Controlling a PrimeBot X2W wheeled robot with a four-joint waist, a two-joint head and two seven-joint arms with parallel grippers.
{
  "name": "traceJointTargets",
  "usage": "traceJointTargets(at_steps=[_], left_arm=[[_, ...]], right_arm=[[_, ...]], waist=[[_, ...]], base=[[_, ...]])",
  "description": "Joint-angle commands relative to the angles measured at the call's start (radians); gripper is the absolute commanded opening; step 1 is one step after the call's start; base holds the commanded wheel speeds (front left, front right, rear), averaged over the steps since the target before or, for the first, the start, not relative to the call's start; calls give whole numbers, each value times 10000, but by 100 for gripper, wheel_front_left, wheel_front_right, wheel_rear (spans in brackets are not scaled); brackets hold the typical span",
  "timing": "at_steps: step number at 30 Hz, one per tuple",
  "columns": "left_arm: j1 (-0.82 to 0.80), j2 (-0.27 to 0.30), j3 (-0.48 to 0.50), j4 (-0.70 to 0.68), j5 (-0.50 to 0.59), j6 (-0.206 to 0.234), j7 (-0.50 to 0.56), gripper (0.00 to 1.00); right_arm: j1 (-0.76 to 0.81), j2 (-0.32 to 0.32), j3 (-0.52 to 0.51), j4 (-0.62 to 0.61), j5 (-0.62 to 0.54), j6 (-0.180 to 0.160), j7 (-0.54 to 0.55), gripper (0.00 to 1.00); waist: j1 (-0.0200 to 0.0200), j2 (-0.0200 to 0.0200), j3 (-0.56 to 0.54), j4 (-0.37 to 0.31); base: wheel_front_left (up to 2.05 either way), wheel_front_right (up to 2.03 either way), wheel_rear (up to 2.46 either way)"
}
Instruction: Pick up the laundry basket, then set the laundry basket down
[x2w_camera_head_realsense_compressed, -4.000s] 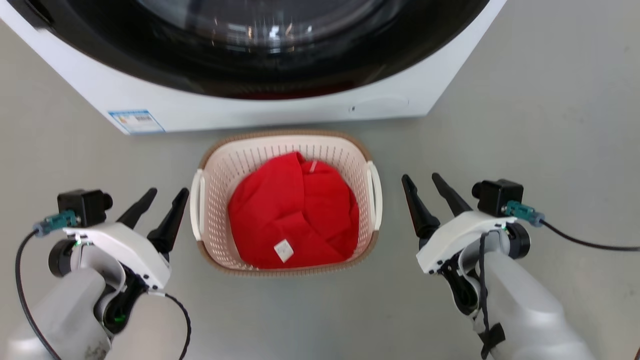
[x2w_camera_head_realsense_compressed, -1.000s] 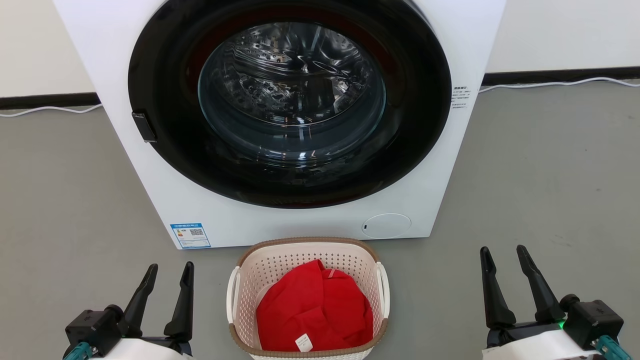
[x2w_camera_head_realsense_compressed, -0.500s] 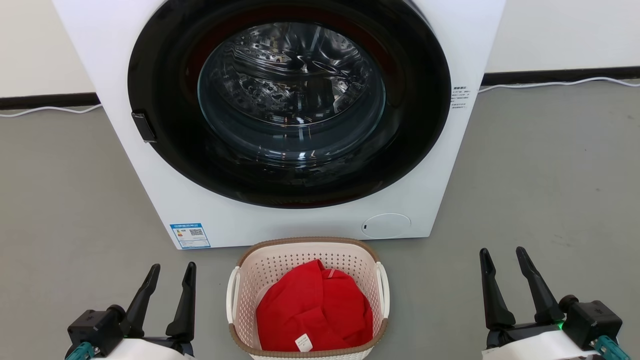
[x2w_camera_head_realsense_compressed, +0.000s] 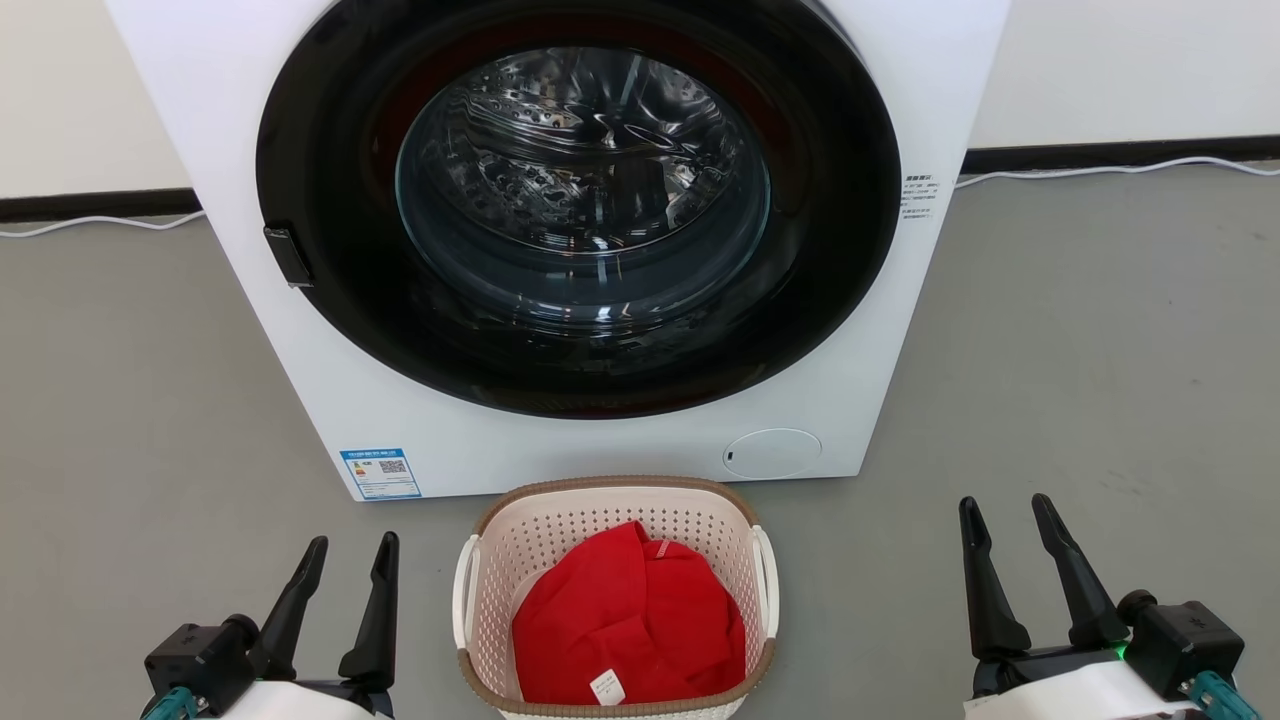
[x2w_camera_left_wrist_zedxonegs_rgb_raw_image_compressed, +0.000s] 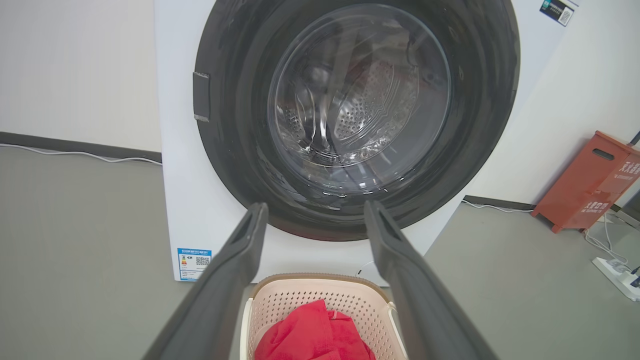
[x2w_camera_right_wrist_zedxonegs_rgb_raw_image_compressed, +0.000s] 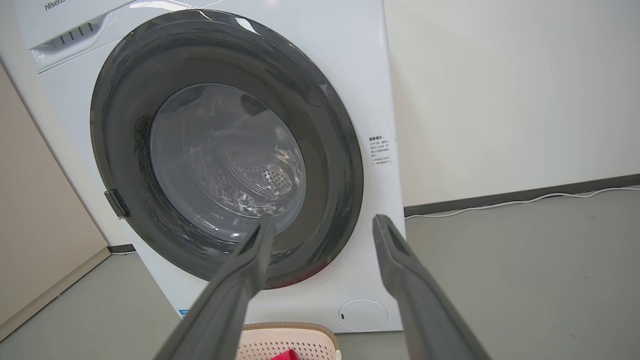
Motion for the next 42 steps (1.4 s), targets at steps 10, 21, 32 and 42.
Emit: traceJointTargets(at_steps=[10, 21, 32, 42], left_arm=[[57, -210, -52, 373, -541, 11, 134, 0], [-71, -284, 106, 394, -1485, 5, 421, 0], [-211, -370, 285, 412, -2514, -1, 739, 0], [-336, -450, 450, 424, -3453, -7, 1031, 0]], right_arm=[[101, -13, 7, 369, 554, 0, 103, 0], [-40, -78, 7, 435, 1748, 0, 343, 0], [-187, -129, -8, 496, 3034, 0, 614, 0], [-317, -165, -36, 547, 4198, 0, 874, 0]], waist=[[12, 0, -8, 13], [1, 0, 2, 49], [0, 0, 5, 90], [0, 0, 8, 127]], base=[[0, 0, 0], [0, 0, 0], [0, 0, 0], [0, 0, 0]])
